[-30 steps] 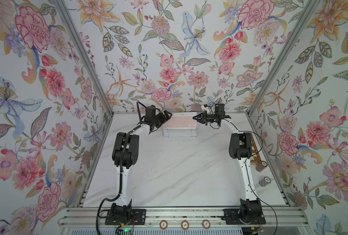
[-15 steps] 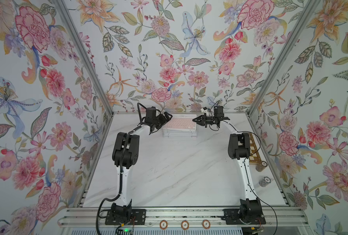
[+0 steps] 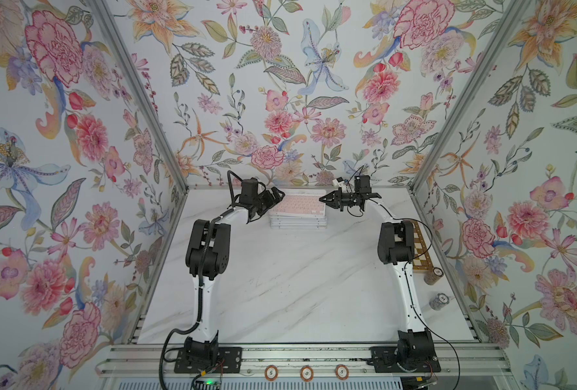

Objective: Stack the numeric keypads
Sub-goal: Place the numeric keypad at the numeric keypad.

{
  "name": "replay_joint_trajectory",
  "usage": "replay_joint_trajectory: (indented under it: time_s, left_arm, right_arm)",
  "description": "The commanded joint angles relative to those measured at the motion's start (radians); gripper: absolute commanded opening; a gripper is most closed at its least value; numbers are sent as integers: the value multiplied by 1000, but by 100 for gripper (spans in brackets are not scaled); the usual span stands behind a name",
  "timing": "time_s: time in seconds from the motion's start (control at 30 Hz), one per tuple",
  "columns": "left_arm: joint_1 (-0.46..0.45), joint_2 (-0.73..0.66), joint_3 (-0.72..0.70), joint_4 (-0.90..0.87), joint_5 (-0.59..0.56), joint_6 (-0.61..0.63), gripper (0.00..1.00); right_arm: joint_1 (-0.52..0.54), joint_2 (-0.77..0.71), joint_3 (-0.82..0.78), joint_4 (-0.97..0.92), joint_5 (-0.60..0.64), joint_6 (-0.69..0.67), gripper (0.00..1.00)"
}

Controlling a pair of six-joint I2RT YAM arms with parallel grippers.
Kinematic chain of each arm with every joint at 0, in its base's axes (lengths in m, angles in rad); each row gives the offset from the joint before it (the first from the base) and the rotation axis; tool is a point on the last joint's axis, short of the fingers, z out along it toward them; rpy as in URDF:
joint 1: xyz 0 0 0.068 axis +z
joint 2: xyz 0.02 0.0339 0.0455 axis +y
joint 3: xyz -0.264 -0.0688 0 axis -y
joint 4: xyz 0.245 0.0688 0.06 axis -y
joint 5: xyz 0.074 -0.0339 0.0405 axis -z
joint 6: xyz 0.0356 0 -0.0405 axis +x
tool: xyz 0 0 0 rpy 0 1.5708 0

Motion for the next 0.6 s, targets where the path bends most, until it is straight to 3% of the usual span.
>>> replay_joint_trajectory:
  time_s: [0.0,0.57]
  left_arm:
    - [9,-25,1,-16,-16,20,99]
    - [3,7,21,-64,-59,62,99]
  right_arm:
    - [2,20,24,-26,16,-48,11]
    - [5,13,19,-51,24,-70,11]
